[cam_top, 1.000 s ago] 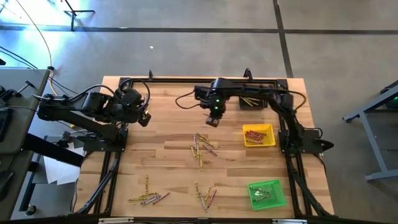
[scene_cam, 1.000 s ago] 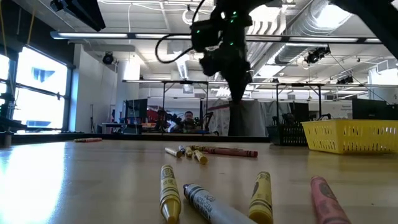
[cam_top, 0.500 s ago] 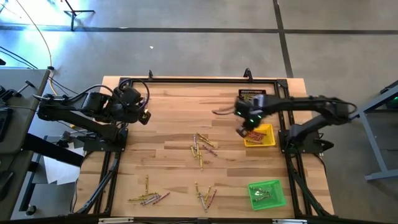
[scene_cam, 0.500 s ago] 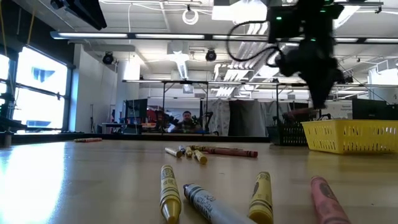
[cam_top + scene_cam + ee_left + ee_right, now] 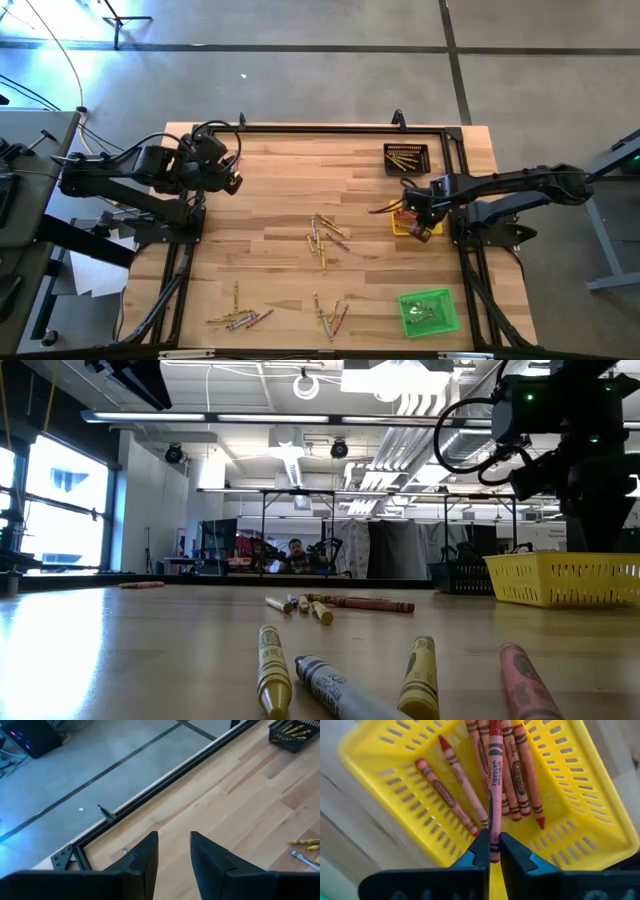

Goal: Sort crayons
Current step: Put the red crayon into the yellow bin, then put the yellow crayon into the black bin

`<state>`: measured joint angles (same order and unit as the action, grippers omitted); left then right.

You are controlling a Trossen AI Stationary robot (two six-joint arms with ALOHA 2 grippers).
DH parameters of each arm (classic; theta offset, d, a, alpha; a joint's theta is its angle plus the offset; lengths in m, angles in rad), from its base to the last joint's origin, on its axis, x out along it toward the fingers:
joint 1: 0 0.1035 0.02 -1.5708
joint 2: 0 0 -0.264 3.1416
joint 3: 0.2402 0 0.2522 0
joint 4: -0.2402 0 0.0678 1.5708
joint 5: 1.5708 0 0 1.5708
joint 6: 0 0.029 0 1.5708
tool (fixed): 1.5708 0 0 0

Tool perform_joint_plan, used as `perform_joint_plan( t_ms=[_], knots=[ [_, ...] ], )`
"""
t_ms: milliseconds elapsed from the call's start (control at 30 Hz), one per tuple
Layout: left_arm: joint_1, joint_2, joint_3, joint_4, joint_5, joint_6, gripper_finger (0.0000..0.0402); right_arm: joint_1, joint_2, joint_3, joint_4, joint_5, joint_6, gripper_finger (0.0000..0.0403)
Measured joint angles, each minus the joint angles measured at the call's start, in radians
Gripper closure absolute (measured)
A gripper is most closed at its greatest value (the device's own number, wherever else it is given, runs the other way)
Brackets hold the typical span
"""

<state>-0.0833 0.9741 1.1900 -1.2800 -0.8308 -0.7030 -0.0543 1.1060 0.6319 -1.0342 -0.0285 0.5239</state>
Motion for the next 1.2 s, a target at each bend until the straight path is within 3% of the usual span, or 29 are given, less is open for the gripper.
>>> perform_joint_plan(
  t_ms=[567,733,867,1000,1200],
  knots=[
    [0.0,0.0,0.0,0.0,0.04,-0.001,0.0303,0.003,-0.001,-0.006,0.019,-0.018,-0.038,0.0327],
    [0.0,0.0,0.0,-0.001,0.075,0.016,0.0303,0.003,-0.001,0.075,0.122,-0.018,-0.031,0.0325],
    [0.0,0.0,0.0,-0.032,0.112,0.041,0.0303,0.003,-0.001,0.193,0.232,0.068,-0.033,0.0325],
    [0.009,0.002,-0.001,-0.12,0.143,-0.06,0.0303,0.003,0.014,0.296,0.34,0.227,-0.035,0.0325],
    [0.019,-0.006,-0.17,-0.049,0.308,-0.147,0.0303,-0.01,0.09,0.401,0.367,0.347,0.066,0.0325]
  ],
)
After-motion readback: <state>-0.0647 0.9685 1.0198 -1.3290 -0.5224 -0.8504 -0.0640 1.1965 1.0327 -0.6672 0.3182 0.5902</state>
